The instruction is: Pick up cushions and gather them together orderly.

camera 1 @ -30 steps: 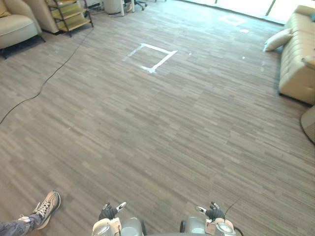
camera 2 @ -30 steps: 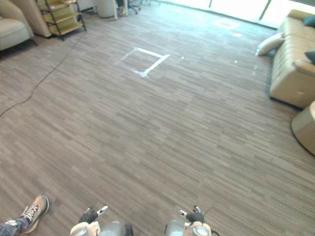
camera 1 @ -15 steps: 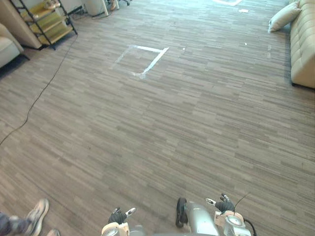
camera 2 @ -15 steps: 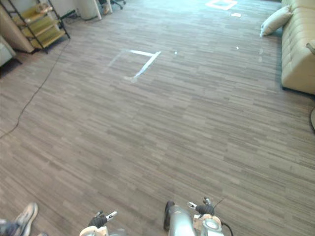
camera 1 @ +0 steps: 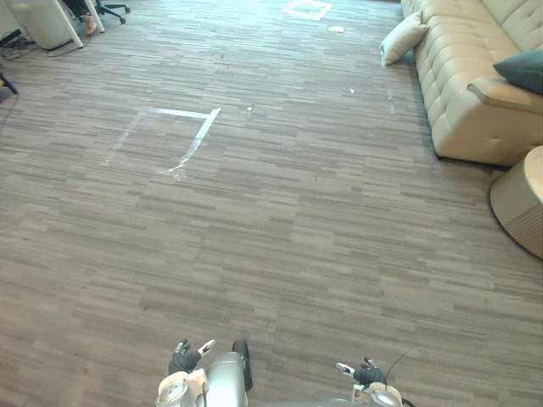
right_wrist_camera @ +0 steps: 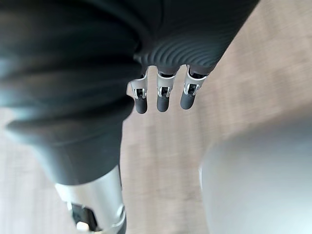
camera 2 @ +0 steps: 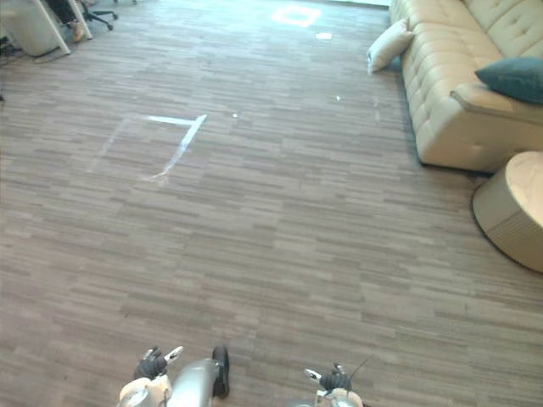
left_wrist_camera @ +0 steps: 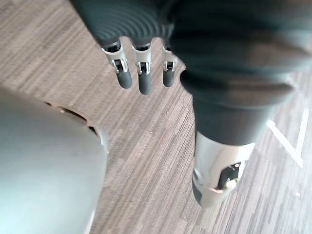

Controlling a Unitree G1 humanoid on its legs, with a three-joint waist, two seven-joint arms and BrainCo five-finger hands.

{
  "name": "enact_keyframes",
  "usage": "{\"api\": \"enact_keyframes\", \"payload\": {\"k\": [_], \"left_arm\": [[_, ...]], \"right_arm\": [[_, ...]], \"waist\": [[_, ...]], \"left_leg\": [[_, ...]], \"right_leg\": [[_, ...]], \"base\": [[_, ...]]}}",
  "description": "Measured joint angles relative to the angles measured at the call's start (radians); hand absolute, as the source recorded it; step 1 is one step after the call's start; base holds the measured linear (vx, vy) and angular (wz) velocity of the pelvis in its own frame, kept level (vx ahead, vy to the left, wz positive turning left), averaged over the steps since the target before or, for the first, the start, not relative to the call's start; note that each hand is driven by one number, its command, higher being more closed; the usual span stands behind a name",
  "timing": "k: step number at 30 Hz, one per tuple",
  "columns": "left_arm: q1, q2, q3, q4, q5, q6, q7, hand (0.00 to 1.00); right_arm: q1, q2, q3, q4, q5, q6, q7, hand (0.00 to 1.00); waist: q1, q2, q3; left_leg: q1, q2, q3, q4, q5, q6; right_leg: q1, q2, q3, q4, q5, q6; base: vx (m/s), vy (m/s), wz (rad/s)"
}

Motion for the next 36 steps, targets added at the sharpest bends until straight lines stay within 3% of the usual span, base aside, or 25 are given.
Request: {"api": "enact_keyframes", "payload": {"k": [2,5,7,8,9,10,11,12,13,14,15,16,18,20,24,25,26,27,29,31,32,33,34,35,36], "left_arm": [[0.002,0.001,-0.016,0.005,0.0,0.002,0.005,0.0],[0.0,0.013,-0.055,0.023,0.0,0.007,0.005,0.0],[-0.013,0.011,-0.09,0.028,0.002,0.009,0.005,0.0],[-0.013,0.012,-0.106,0.027,0.006,0.009,0.004,0.0],[-0.011,0.013,-0.111,0.038,0.021,0.009,0.004,0.0],[-0.017,0.0,-0.11,0.045,0.029,0.009,0.004,0.0],[-0.018,-0.022,-0.108,0.047,0.051,0.007,0.002,0.0],[-0.017,-0.031,-0.101,0.045,0.06,0.004,0.002,0.0],[-0.019,-0.043,-0.065,0.043,0.073,0.003,0.002,0.0],[-0.019,-0.048,-0.05,0.037,0.076,0.004,0.002,0.0],[-0.017,-0.061,-0.029,0.016,0.077,0.005,0.002,0.0],[-0.009,-0.066,-0.013,-0.017,0.077,0.003,0.002,0.0],[0.004,-0.058,-0.002,-0.058,0.075,-0.001,0.002,0.0],[0.012,-0.055,-0.002,-0.08,0.072,-0.005,0.001,0.0],[0.027,-0.052,0.005,-0.091,0.037,-0.022,-0.003,0.0],[0.026,-0.053,-0.001,-0.091,0.037,-0.023,-0.003,0.0],[0.024,-0.05,-0.011,-0.091,0.034,-0.024,-0.004,0.0],[0.021,-0.048,-0.016,-0.089,0.03,-0.024,-0.005,0.0],[0.013,-0.019,-0.041,-0.081,0.028,-0.023,-0.008,0.0],[0.012,-0.002,-0.022,-0.065,0.017,-0.024,-0.015,0.0],[0.013,0.0,-0.027,-0.057,0.017,-0.023,-0.014,0.0],[0.014,0.007,-0.047,-0.028,0.019,-0.019,-0.013,0.0],[-0.001,0.031,-0.056,-0.007,0.024,-0.013,-0.012,0.0],[-0.003,0.034,-0.054,0.002,0.025,-0.01,-0.009,0.0],[-0.001,0.029,-0.055,0.009,0.028,0.0,-0.006,0.0]], "right_arm": [[-0.004,-0.002,0.0,-0.007,-0.017,-0.006,0.001,0.0],[-0.019,-0.008,-0.005,-0.027,-0.015,-0.013,0.002,0.0],[-0.038,-0.018,-0.006,-0.037,-0.014,-0.012,0.006,0.0],[-0.039,-0.021,-0.006,-0.035,-0.014,-0.008,0.006,0.0],[-0.035,-0.036,-0.011,-0.03,-0.013,-0.008,0.007,0.0],[-0.039,-0.044,-0.011,-0.031,-0.014,-0.008,0.008,0.0],[-0.042,-0.059,-0.022,-0.037,-0.017,-0.004,0.008,0.0],[-0.042,-0.06,-0.037,-0.04,-0.017,-0.003,0.008,0.0],[-0.042,-0.059,-0.047,-0.043,-0.017,0.004,0.007,0.0],[-0.041,-0.059,-0.046,-0.046,-0.017,0.006,0.007,0.0],[-0.039,-0.061,-0.045,-0.054,-0.016,0.009,0.006,0.0],[-0.037,-0.051,-0.022,-0.056,-0.013,0.017,0.0,0.0],[-0.021,-0.028,0.014,-0.065,-0.012,0.017,-0.001,0.0],[-0.01,-0.027,0.035,-0.068,-0.01,0.017,-0.003,0.0],[-0.009,-0.031,0.027,-0.034,-0.011,0.018,-0.004,0.0],[-0.009,-0.033,0.027,-0.014,-0.013,0.019,-0.004,0.0],[-0.008,-0.038,0.031,0.009,-0.014,0.018,-0.007,0.0],[-0.006,-0.038,0.032,0.014,-0.014,0.018,-0.008,0.0],[-0.009,-0.023,0.033,0.046,-0.014,0.02,-0.008,0.0],[0.001,-0.006,0.02,0.045,-0.016,0.017,-0.006,0.0],[0.003,-0.006,0.02,0.045,-0.017,0.016,-0.006,0.0],[0.006,-0.012,0.019,0.045,-0.016,0.014,-0.004,0.0],[0.0,-0.001,0.021,0.042,-0.015,0.009,0.0,0.0],[-0.005,0.0,0.021,0.037,-0.015,0.006,0.001,0.0],[-0.004,-0.002,0.021,0.011,-0.015,0.006,0.001,0.0]], "waist": [[-0.001,0.005,-0.002],[-0.034,0.009,0.0],[-0.055,0.023,0.008],[-0.056,0.016,0.008],[-0.07,0.023,0.009],[-0.072,0.039,0.008],[-0.072,0.071,0.007],[-0.076,0.078,0.01],[-0.082,0.089,0.012],[-0.084,0.096,0.016],[-0.084,0.109,0.027],[-0.072,0.123,0.037],[-0.051,0.095,0.043],[-0.037,0.09,0.037],[-0.018,0.089,0.038],[-0.011,0.087,0.035],[0.006,0.088,0.03],[0.015,0.083,0.027],[0.011,0.042,0.005],[0.014,0.01,-0.009],[0.014,0.005,-0.018],[0.004,0.0,-0.032],[-0.011,-0.027,-0.018],[-0.016,-0.032,-0.015],[-0.021,-0.023,-0.011]], "left_leg": [[0.116,0.012,0.024,-0.062,-0.041,-0.003],[0.253,0.039,0.045,-0.173,-0.051,-0.012],[0.325,0.061,0.07,-0.245,-0.051,-0.014],[0.355,0.054,0.066,-0.268,-0.05,-0.015],[0.411,0.058,0.049,-0.273,-0.051,-0.024],[0.425,0.074,0.047,-0.269,-0.04,-0.041],[0.427,0.096,0.02,-0.226,0.013,-0.12],[0.424,0.102,0.004,-0.185,0.038,-0.133],[0.356,0.127,-0.044,0.03,0.109,-0.159],[0.306,0.144,-0.071,0.163,0.16,-0.178],[0.175,0.187,-0.111,0.468,0.206,-0.2],[0.068,0.236,-0.095,0.708,0.159,-0.198],[-0.036,0.24,-0.048,0.782,0.093,-0.163],[-0.142,0.239,0.009,0.714,0.054,-0.13],[-0.266,0.185,0.095,0.194,0.04,-0.098],[-0.265,0.15,0.093,0.005,0.099,-0.104],[-0.275,0.12,0.089,-0.124,0.24,-0.073],[-0.274,0.109,0.086,-0.124,0.301,-0.049],[-0.28,0.066,0.088,-0.083,0.298,0.027],[-0.251,0.042,0.092,0.064,0.174,0.081],[-0.23,0.036,0.092,0.055,0.15,0.08],[-0.167,0.023,0.082,0.014,0.076,0.037],[-0.099,-0.019,0.071,0.017,0.029,0.045],[-0.064,-0.027,0.066,0.016,0.009,0.044],[0.006,-0.025,0.061,0.001,-0.027,0.045]], "right_leg": [[-0.099,-0.016,-0.068,-0.009,-0.03,-0.041],[-0.224,0.005,-0.181,-0.231,-0.054,-0.064],[-0.281,0.046,-0.236,-0.56,0.032,-0.073],[-0.28,0.068,-0.24,-0.745,0.125,-0.083],[-0.265,0.089,-0.201,-0.772,0.319,-0.171],[-0.269,0.103,-0.2,-0.731,0.279,-0.178],[-0.286,0.105,-0.199,-0.619,0.195,-0.2],[-0.284,0.104,-0.201,-0.58,0.153,-0.202],[-0.248,0.116,-0.198,-0.547,0.074,-0.206],[-0.217,0.123,-0.198,-0.557,0.057,-0.209],[-0.139,0.16,-0.198,-0.596,0.03,-0.213],[-0.038,0.201,-0.186,-0.651,0.012,-0.227],[0.078,0.215,-0.154,-0.724,-0.009,-0.23],[0.173,0.22,-0.125,-0.807,-0.027,-0.226],[0.35,0.202,-0.07,-0.956,-0.043,-0.167],[0.388,0.189,-0.057,-0.99,-0.053,-0.147],[0.431,0.176,-0.026,-1.021,-0.072,-0.114],[0.441,0.165,-0.015,-1.025,-0.076,-0.103],[0.428,0.103,0.005,-0.996,-0.027,-0.044],[0.354,0.076,0.063,-0.706,0.079,-0.001],[0.328,0.071,0.066,-0.635,0.095,0.015],[0.25,0.058,0.08,-0.433,0.173,0.072],[0.138,0.02,0.086,-0.16,0.205,0.079],[0.089,0.007,0.072,-0.07,0.173,0.053],[0.019,0.003,0.041,0.012,0.117,-0.005]], "base": [[0.59,0.073,-0.38],[0.62,-0.034,-0.13],[0.64,-0.104,0.02],[0.55,-0.137,0.1],[0.86,-0.218,0.04],[0.86,-0.242,-0.03],[0.72,-0.217,-0.14],[0.79,-0.3,-0.2],[0.64,-0.25,-0.14],[0.63,-0.225,-0.2],[0.61,-0.133,-0.31],[0.49,-0.1,-0.38],[0.52,-0.082,-0.47],[0.54,-0.035,-0.47],[0.6,0.089,-0.4],[0.63,0.214,-0.52],[0.65,0.24,-0.58],[0.82,0.302,-0.51],[0.64,0.252,-0.15],[0.78,0.398,0.02],[0.63,0.304,0.1],[0.5,0.177,0.27],[0.5,0.135,0.33],[0.58,0.12,0.31],[0.7,0.058,0.14]]}}
